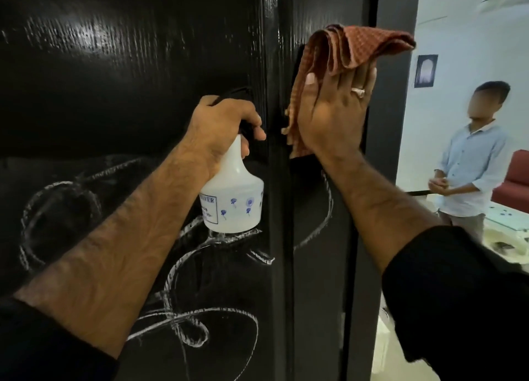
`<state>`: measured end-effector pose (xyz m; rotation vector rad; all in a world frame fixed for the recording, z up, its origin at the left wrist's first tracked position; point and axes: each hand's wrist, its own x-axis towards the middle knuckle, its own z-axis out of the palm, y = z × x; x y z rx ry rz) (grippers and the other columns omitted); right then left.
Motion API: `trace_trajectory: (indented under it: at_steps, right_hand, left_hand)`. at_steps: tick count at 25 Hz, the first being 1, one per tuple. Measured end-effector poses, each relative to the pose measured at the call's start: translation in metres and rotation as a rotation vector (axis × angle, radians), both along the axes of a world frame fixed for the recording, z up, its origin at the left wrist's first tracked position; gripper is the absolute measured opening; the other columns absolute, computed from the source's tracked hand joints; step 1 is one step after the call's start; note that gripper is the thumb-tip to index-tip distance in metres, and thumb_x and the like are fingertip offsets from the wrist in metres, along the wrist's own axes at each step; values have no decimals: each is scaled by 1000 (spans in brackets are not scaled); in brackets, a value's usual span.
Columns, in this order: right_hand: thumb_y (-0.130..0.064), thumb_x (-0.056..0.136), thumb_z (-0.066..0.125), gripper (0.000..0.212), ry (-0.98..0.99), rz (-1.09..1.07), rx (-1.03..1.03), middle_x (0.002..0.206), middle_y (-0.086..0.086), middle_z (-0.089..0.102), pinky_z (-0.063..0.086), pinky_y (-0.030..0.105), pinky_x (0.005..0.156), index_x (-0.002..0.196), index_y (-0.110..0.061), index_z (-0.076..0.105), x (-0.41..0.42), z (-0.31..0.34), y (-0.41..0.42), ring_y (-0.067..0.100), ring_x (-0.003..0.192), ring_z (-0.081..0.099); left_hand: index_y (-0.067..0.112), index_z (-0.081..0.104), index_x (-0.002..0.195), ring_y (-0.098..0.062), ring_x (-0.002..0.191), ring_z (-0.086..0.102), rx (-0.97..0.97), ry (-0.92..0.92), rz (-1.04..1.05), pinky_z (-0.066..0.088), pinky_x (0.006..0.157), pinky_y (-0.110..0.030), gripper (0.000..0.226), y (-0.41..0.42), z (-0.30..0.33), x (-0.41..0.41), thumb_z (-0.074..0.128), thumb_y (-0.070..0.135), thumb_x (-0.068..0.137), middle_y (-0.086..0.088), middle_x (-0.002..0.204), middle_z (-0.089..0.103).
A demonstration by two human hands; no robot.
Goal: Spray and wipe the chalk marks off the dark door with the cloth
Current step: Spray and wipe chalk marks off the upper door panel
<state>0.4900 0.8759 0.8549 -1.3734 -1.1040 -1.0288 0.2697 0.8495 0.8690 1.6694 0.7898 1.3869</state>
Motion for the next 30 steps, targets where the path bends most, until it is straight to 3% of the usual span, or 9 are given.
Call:
trace_trajectory:
  at_steps: [3,5,8,11,15,17,22,27,30]
  right_hand:
    - [-49,113,30,65,-330,39,-22,164,22,43,12,61,131,160,-6,42,18,-20,-7,40,159,30]
    - [-48,113,31,67,-531,4,-103,172,21,28,13,62,130,166,-8,32,48,-27,-21,40,162,20]
    - [-49,113,29,67,-292,-18,-77,175,20,21,9,61,131,169,-11,23,39,-6,-14,40,163,13]
    - [-49,113,31,66,-119,-9,-6,171,24,28,11,60,131,166,-8,32,-5,-1,-5,43,161,20]
    - [-48,113,35,65,-569,22,-135,172,19,30,12,59,132,166,-11,35,22,-36,-21,37,163,19]
    - [-49,113,32,66,-630,14,-172,175,17,23,11,59,132,168,-14,28,42,-26,-26,37,163,16]
    - [-53,114,27,69,-92,38,-60,172,24,26,6,55,133,167,-9,26,5,18,-14,43,161,19]
    - [-49,113,30,66,-533,73,-282,174,20,24,6,61,132,167,-12,30,37,-102,-40,39,164,12]
    - [-55,113,21,70,-518,96,-323,175,19,20,1,61,132,169,-13,24,56,-111,-41,40,164,10]
  left_hand:
    - [-6,60,129,-20,47,55,16,-26,18,50,48,-30,56,3,-5,0,74,17,80,-19,89,80]
    - [-6,61,128,-20,47,54,12,-29,18,50,48,-30,55,1,-8,-1,74,17,80,-19,90,79]
    - [-10,69,114,-21,47,52,19,-8,31,48,47,-29,36,-4,-12,1,71,12,86,-22,90,78]
    - [-12,70,109,-23,47,51,12,-7,36,47,47,-30,34,-4,-12,5,70,12,85,-24,92,78]
    - [-8,62,125,-22,46,54,-4,-17,40,49,47,-32,58,0,-15,4,75,19,76,-22,92,79]
    - [-7,58,130,-21,45,55,-24,-15,48,50,47,-32,66,0,-20,0,76,21,73,-21,90,79]
    - [-8,56,132,-20,44,55,-93,27,76,50,46,-30,66,-9,-61,-7,76,21,76,-18,82,78]
    - [-14,60,121,-20,41,50,-141,-30,119,46,45,-29,46,-24,-85,-12,73,12,85,-16,71,72]
    - [-6,58,128,-20,43,51,-147,-51,99,48,50,-32,51,-33,-95,-20,76,13,85,-23,86,77]
